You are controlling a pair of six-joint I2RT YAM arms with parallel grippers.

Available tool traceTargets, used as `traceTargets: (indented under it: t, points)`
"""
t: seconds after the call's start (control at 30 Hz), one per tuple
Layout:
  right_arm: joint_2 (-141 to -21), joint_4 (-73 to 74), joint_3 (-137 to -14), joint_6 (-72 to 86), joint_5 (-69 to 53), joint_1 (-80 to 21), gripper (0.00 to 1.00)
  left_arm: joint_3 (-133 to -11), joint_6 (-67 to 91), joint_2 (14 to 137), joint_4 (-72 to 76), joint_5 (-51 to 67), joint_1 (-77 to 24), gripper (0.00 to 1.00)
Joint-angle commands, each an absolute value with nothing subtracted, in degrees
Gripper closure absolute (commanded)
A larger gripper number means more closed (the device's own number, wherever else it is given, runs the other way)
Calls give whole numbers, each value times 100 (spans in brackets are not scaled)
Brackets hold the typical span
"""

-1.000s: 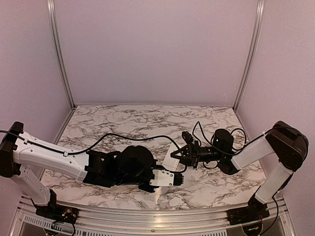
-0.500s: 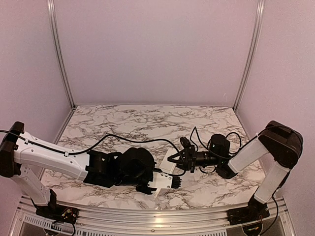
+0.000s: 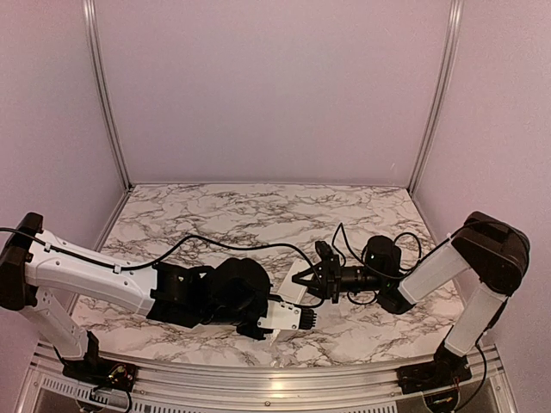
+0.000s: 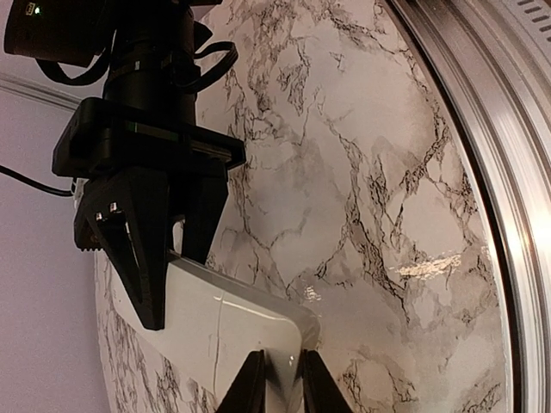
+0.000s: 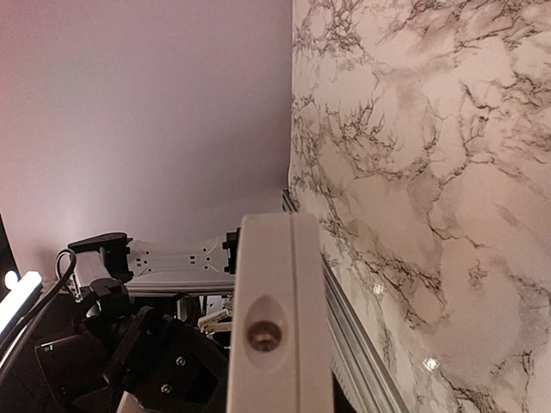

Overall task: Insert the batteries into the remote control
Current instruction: Press the battery cover on the remote control.

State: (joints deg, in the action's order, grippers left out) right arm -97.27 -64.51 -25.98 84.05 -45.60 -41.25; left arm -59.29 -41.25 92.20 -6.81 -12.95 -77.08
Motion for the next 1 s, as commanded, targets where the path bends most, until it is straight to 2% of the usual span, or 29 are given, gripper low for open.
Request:
traceTargets:
  t: [0.0,0.27,0.37,0.5,0.63,0.73,0.97]
  points:
    - [-9544,-7372,-2779,8692,-5476,-4622,100,-5883,-4098,9377,-152,-1452,-7444,82]
    - [-9328,-6882,-2731,8230,-5452,-4037,100,-5774,-4065,9004,-380,-1272,-7610,72]
    - [-9138,-6362,-2791,7805,-5432,-3842,100,-5704,-3975,8814,-384,-1266,-7712,64]
    - [-8876,-5722,-2947,7105,-5371,-3612,100,-5551,-3666,8399,-260,-1290,-7780,41]
    - [-8651,-4894,-3207,6202,-5322,-3489,100,-5096,-3205,7705,348,-1381,-7778,26]
    - [-8543,-4831,-3303,5905,-5403,-3463,100,-4662,-2890,7261,764,-1712,-7760,8]
    - [-8415,-5177,-3473,5676,-5840,-3463,100,-4211,-2461,7048,1058,-1972,-7706,7]
